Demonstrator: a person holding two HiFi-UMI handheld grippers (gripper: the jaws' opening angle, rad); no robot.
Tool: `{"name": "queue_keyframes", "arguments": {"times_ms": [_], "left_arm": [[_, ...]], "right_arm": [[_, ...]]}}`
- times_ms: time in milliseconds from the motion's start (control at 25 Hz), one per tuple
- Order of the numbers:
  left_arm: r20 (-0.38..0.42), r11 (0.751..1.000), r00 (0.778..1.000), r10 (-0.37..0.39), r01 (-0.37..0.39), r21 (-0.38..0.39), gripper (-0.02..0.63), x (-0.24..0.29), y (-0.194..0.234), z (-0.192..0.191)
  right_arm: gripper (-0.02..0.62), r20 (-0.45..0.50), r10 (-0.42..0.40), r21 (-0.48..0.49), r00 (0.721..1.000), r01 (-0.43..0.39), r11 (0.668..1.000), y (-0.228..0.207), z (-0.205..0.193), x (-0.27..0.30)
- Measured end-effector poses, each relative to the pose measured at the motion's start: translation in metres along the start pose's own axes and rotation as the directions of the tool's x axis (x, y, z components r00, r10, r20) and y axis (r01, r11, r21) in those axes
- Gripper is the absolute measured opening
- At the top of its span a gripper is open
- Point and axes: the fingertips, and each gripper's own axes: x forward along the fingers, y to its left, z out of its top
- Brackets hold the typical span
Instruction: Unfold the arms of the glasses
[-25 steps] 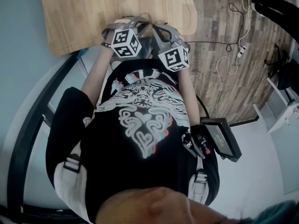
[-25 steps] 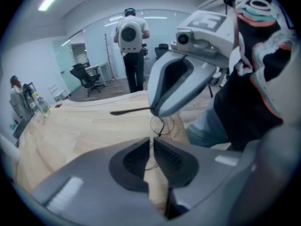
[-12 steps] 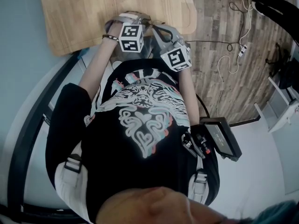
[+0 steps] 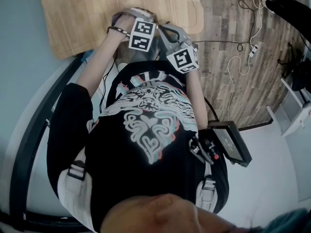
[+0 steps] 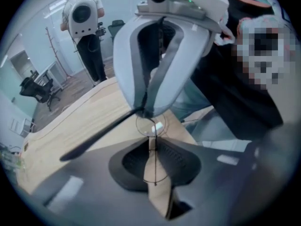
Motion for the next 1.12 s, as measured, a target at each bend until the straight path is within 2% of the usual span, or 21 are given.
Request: {"name": "queue_keyframes", "arguments": {"times_ms": [80,200,440,600,800,1120], "left_arm": [[-0.016,0.999,0.999,-0.033,0.033,0.029,0.034,0.002,-0.002,0.001],[-0.015,0.996,0.997,-0.08,0.08,0.033,-0.005,0.004,-0.006,0.002],[0.008,0.993,0.993,-0.12,0.12,0.007,-0.006,0.003,-0.008,0.002],[0.042,0.99,0.99,-0.138,0.139,-0.028,-0.006,-0.001,-0.008,0.002],[0.155,0.974,0.974,-0.164,0.185,-0.134,-0.006,-0.016,-0.009,0.004],[0.366,0.921,0.92,-0.139,0.256,-0.294,-0.006,-0.047,-0.003,0.01]], "right_arm": [[0.002,-0.014,-0.008,-0.007,1.0,0.008,1.0,-0.001,-0.001,0.0],[0.002,-0.014,-0.017,-0.002,1.0,0.017,1.0,-0.003,-0.003,0.0],[0.002,-0.01,-0.03,0.013,0.999,0.031,0.999,-0.006,-0.005,-0.001],[0.002,0.022,-0.033,0.06,0.999,0.032,0.998,-0.008,-0.001,-0.003],[0.002,0.072,-0.044,0.125,0.996,0.034,0.992,-0.019,0.003,-0.012],[0.002,0.107,-0.065,0.251,0.992,0.036,0.967,-0.033,0.0,-0.026]]}}
